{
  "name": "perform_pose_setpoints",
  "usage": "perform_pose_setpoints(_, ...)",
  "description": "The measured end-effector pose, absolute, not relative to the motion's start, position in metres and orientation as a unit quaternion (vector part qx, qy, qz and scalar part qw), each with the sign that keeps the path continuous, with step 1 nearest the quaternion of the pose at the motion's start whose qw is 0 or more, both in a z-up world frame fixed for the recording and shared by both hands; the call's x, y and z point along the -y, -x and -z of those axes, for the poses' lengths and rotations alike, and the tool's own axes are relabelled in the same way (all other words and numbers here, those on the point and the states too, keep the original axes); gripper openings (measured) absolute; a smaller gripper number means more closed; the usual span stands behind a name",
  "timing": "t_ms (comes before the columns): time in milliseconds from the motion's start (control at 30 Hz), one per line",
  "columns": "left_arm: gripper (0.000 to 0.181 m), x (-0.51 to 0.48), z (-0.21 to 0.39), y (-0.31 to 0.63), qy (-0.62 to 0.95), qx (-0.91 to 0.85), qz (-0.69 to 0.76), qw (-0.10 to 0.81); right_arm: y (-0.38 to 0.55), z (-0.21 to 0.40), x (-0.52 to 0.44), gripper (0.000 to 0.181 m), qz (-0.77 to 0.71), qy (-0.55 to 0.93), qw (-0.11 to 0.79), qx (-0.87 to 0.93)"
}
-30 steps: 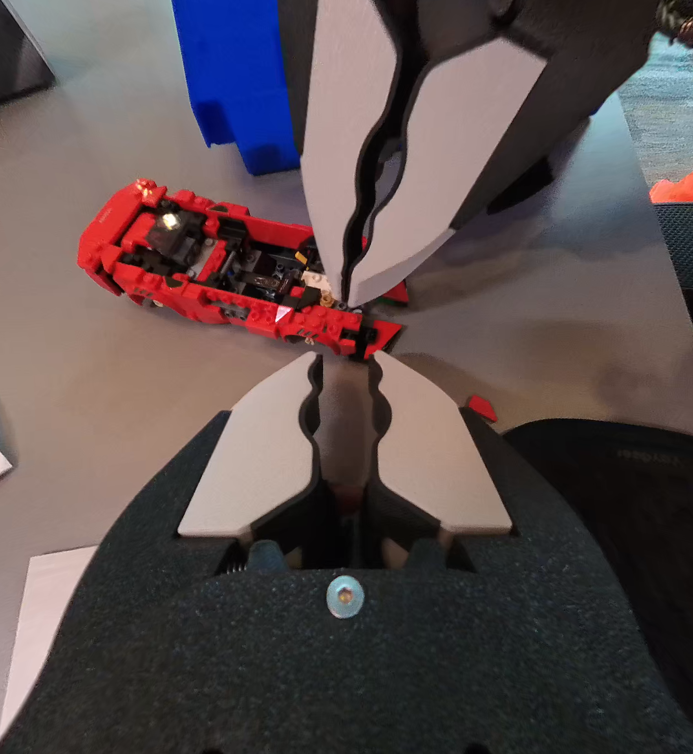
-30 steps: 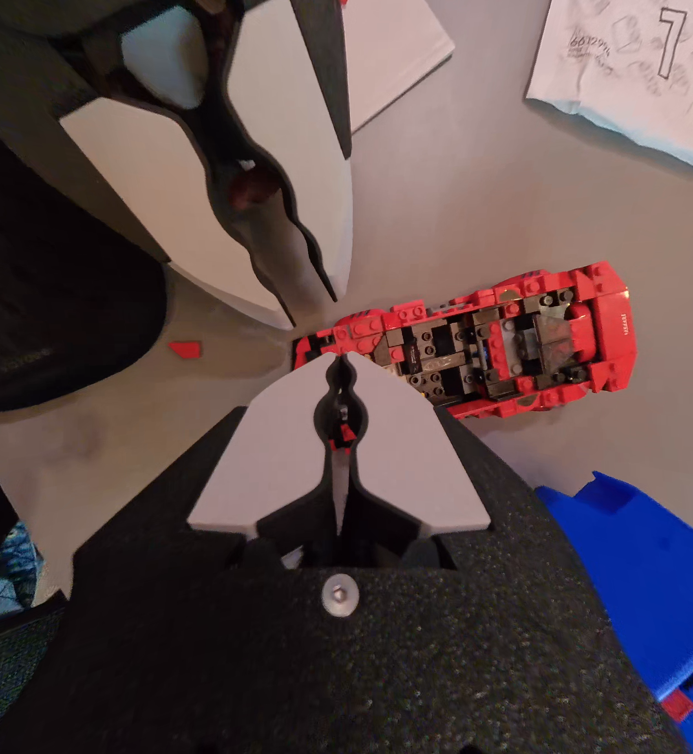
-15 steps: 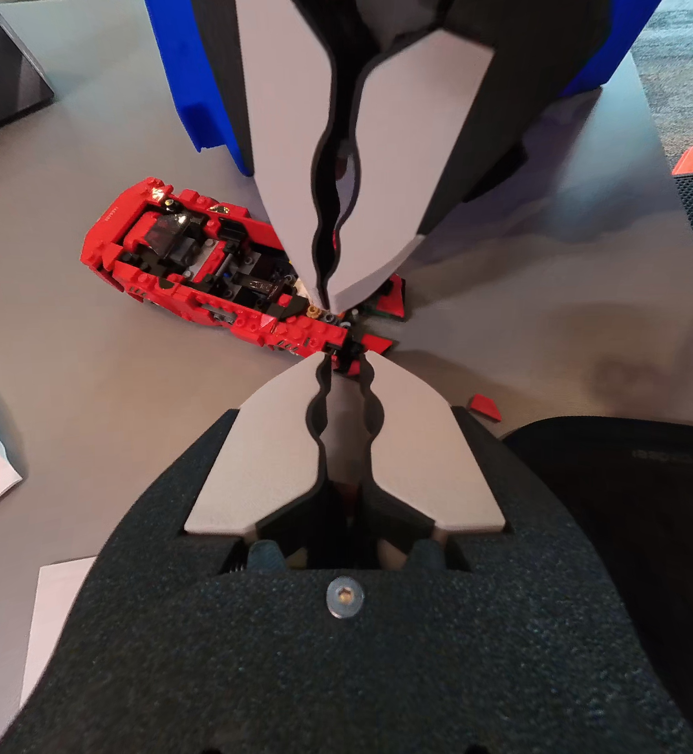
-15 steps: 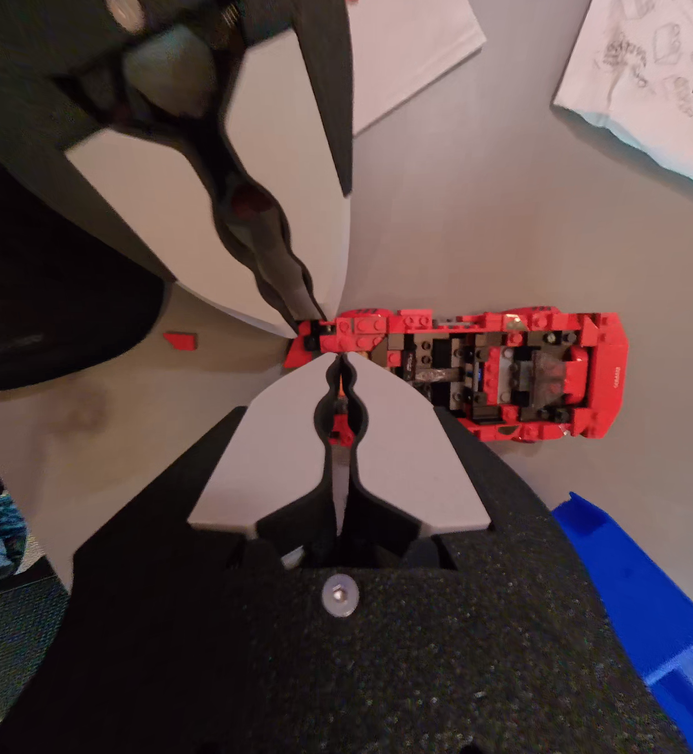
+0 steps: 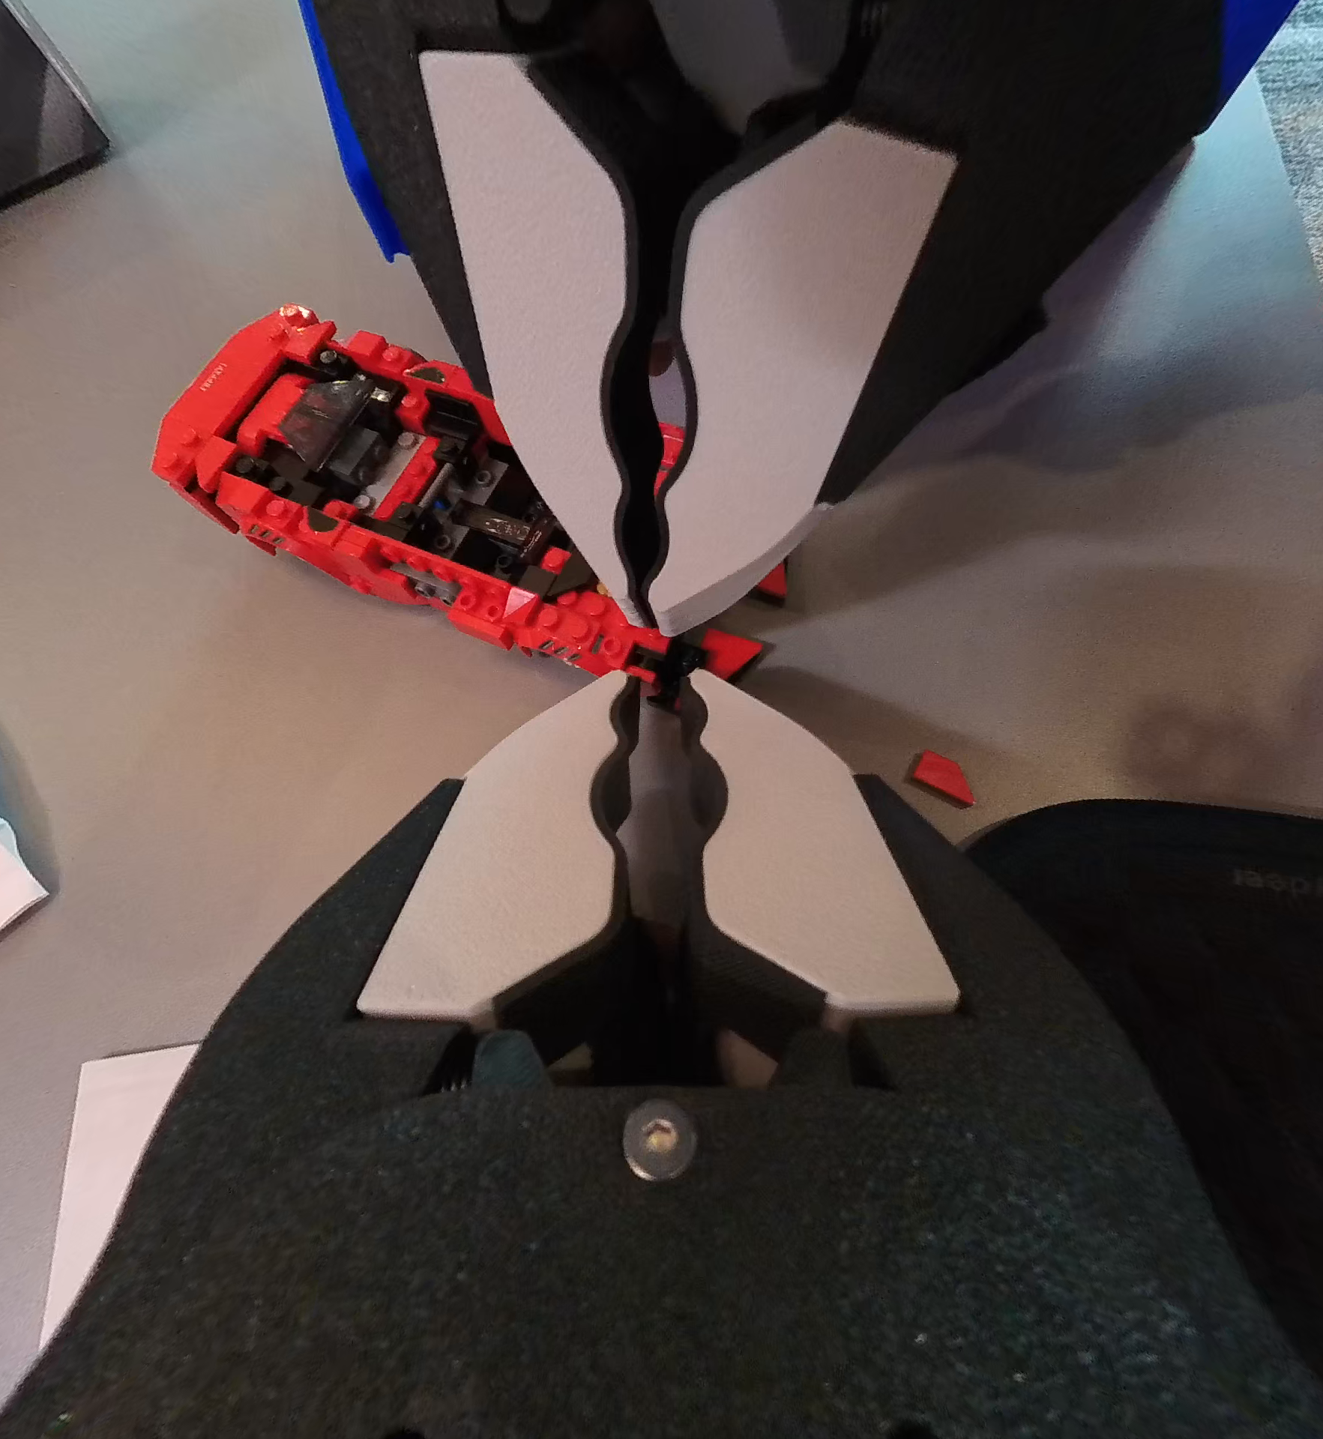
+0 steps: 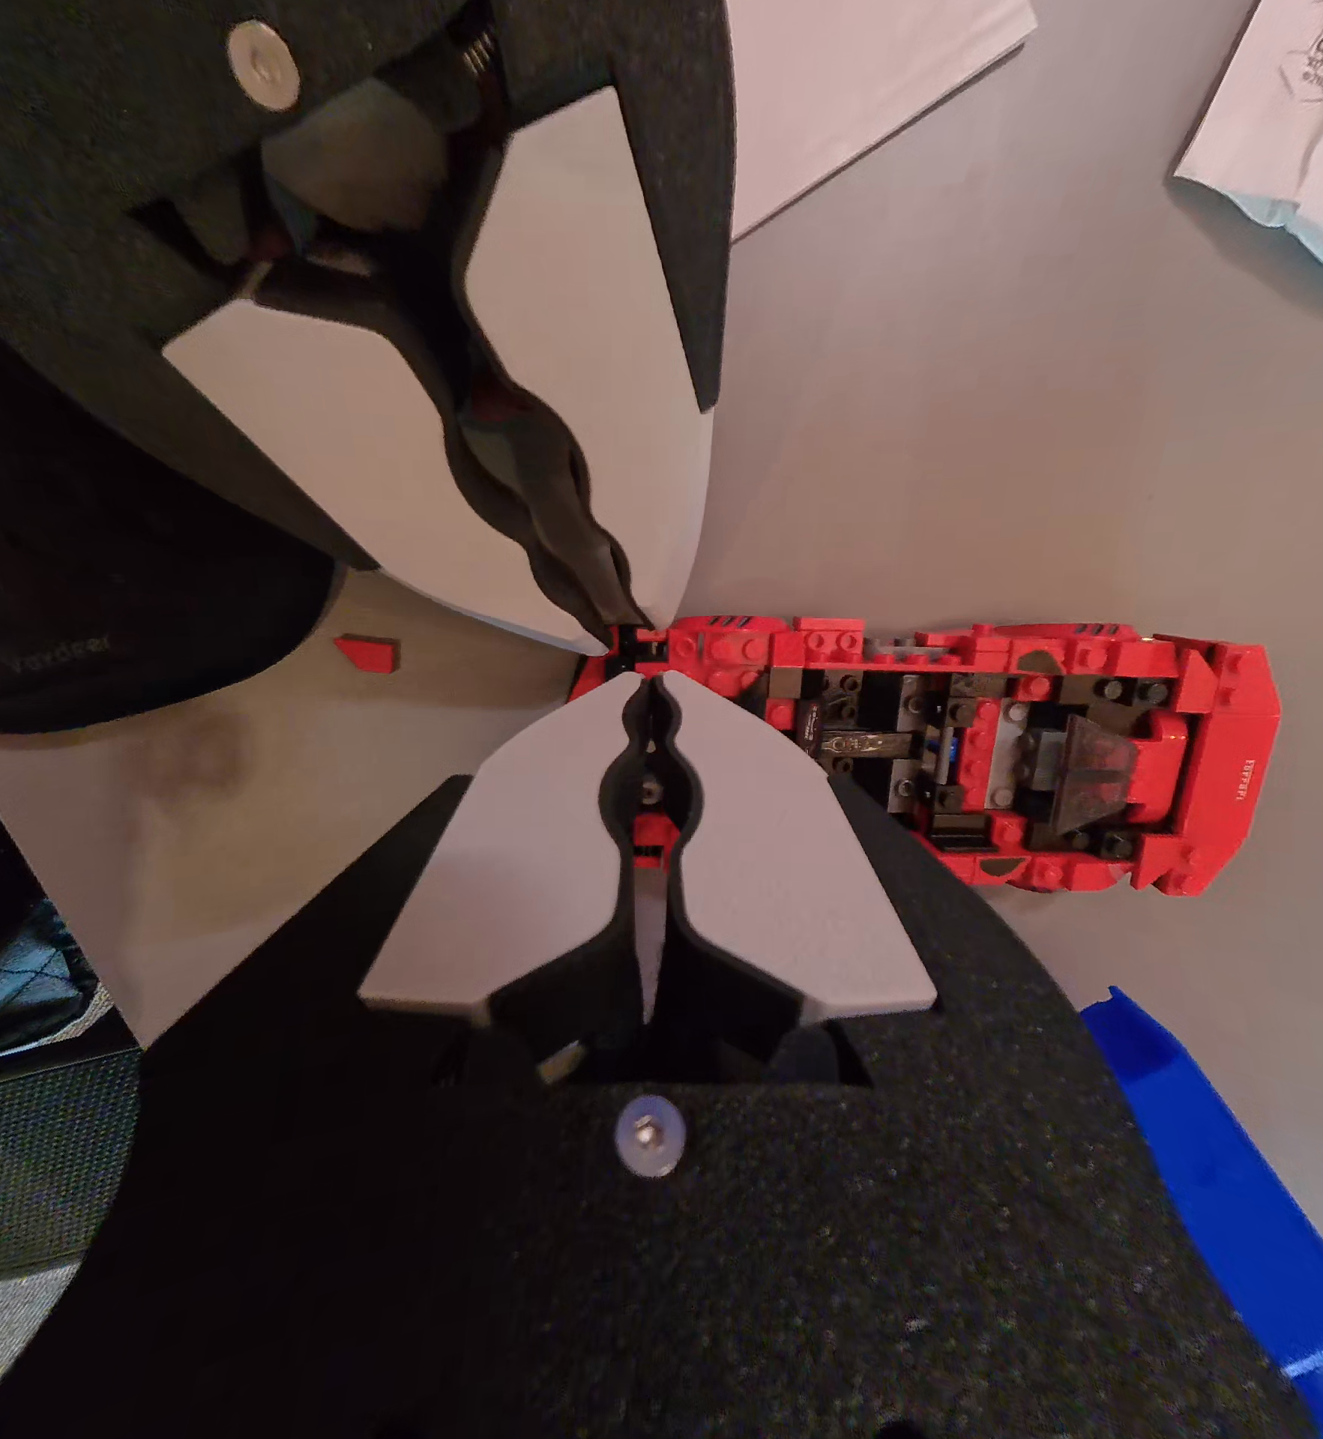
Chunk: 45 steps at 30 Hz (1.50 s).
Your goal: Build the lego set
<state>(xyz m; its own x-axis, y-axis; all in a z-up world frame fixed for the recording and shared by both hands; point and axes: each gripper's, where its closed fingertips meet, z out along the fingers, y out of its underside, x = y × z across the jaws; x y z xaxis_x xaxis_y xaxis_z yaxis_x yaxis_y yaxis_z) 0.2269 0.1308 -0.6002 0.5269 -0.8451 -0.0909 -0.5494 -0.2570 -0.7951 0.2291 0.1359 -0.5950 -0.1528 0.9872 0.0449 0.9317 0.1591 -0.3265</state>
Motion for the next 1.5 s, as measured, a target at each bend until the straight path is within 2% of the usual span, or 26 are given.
perform_pose_setpoints(633, 0.006, -0.132, 0.602, -0.226, 0.776, -0.449, 0.172, 0.409, -0.230, 0.597, -0.136, 0.000, -0.107, 0.658, 0.111, 0.738)
perform_pose_setpoints(800, 0.007, -0.132, 0.601, -0.225, 0.778, -0.443, 0.180, 0.407, -0.234, 0.595, -0.135, 0.000, -0.149, 0.660, 0.093, 0.730)
perform_pose_setpoints(867, 0.009, -0.133, 0.601, -0.223, 0.783, -0.434, 0.189, 0.403, -0.230, 0.586, -0.140, 0.000, -0.175, 0.665, 0.113, 0.717)
perform_pose_setpoints(1500, 0.008, -0.135, 0.609, -0.221, 0.801, -0.427, 0.184, 0.378, -0.228, 0.596, -0.149, 0.000, -0.118, 0.669, 0.124, 0.723)
